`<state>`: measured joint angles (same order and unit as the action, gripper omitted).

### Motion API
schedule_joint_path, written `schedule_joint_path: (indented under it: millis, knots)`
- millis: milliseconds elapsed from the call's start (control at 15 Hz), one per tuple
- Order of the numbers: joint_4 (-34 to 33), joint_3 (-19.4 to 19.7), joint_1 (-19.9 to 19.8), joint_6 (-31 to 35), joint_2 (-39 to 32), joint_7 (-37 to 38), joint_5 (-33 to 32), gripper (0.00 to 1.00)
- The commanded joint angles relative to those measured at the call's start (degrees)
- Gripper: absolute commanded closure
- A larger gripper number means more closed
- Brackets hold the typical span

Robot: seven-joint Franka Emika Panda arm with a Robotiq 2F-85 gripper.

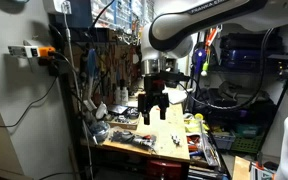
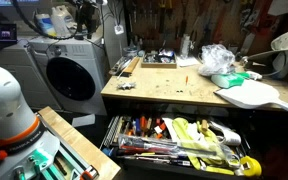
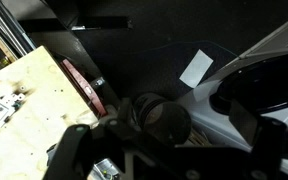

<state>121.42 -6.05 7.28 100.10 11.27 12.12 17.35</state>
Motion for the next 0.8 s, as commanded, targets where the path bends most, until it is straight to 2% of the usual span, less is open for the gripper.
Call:
schedule_joint_path:
  millis: [0,667,733]
  knots:
    - [-0.1,-0.41,-0.46,-0.14,-0.01,-0.05,0.05,0.0]
    - [-0.1,-0.41,-0.46,-0.14,-0.02,-0.05,0.05,0.0]
    - [-0.18,-0.4,0.1,-1.2,-0.27,-3.5,0.29,0.0]
